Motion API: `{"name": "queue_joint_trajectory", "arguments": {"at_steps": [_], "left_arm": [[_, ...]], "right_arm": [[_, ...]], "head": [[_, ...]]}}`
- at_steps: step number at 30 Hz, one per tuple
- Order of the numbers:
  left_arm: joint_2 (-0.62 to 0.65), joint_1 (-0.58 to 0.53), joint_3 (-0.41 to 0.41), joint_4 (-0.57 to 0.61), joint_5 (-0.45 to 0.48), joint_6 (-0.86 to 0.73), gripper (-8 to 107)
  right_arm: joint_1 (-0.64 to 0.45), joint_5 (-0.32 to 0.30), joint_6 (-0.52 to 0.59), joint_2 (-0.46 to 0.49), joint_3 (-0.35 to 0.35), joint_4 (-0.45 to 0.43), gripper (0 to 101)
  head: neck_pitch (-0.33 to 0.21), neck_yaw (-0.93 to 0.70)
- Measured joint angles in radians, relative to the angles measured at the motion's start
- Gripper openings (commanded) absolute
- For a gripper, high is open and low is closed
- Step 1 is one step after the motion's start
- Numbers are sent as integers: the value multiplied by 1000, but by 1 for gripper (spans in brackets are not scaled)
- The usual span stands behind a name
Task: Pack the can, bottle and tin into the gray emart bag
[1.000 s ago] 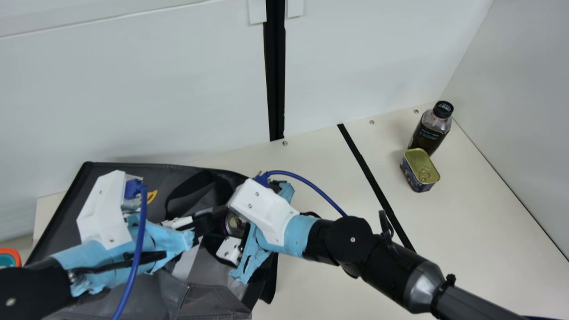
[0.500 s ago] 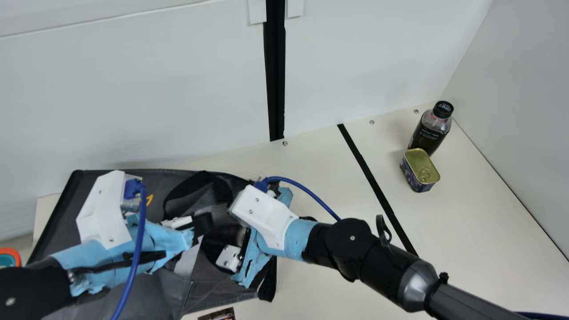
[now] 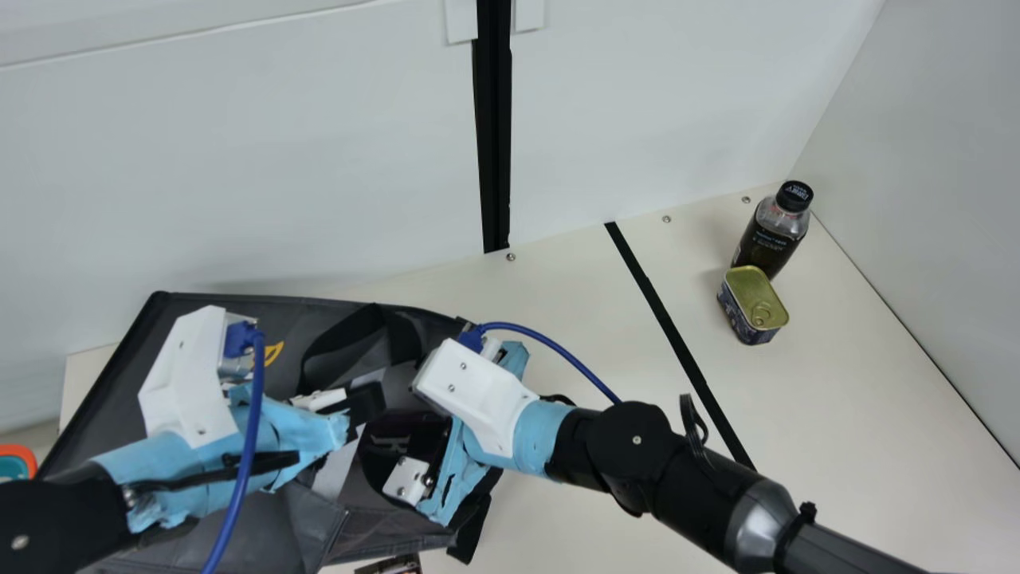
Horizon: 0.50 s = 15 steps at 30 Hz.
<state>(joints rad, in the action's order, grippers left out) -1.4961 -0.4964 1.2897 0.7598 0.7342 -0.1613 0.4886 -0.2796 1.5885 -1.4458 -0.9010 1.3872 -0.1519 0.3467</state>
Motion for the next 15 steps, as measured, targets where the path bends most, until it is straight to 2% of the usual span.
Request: {"name": "queue_joint_trajectory", "arguments": {"at_steps": [15], "left_arm": [[0, 0, 0, 0, 0, 0, 10]], "right_arm": [[2, 39, -171, 69, 27, -194, 91]], "head": [[0, 2]]}}
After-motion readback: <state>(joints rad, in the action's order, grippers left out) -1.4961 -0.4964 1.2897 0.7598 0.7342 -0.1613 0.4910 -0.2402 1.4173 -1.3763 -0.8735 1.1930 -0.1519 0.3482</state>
